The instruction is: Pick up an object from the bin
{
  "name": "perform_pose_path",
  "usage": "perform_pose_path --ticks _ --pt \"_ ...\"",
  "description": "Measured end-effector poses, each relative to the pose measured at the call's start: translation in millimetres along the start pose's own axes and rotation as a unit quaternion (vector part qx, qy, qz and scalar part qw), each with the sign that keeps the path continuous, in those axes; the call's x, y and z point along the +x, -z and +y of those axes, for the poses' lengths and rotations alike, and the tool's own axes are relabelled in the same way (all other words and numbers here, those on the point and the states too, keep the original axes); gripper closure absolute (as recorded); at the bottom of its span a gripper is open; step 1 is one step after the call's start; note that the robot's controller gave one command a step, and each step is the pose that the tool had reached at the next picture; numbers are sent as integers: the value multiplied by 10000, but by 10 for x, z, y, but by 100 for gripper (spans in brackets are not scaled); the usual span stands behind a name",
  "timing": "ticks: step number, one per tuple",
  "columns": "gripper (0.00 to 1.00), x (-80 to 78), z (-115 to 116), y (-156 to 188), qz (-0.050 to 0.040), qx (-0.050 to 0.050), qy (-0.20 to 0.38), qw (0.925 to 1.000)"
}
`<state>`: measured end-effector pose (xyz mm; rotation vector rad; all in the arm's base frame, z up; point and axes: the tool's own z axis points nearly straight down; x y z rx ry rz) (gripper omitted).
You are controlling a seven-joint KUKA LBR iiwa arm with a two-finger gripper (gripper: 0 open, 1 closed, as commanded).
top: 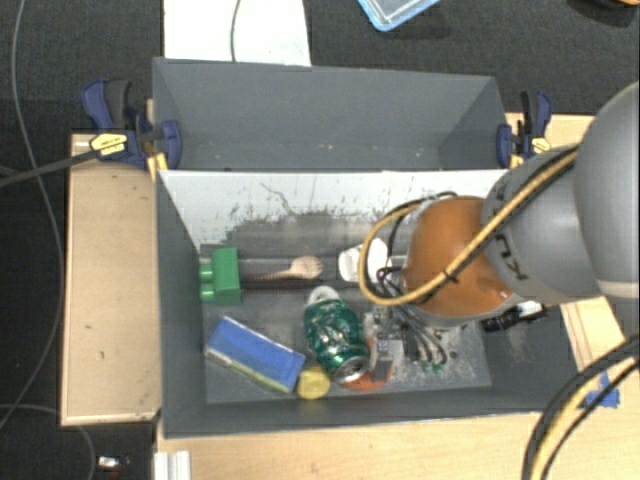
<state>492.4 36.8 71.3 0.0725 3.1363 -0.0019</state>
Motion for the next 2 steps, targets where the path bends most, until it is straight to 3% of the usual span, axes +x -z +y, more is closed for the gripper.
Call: perform_pose_path --ticks 2 --pt "100 14 68 1352 41 6 153 9999"
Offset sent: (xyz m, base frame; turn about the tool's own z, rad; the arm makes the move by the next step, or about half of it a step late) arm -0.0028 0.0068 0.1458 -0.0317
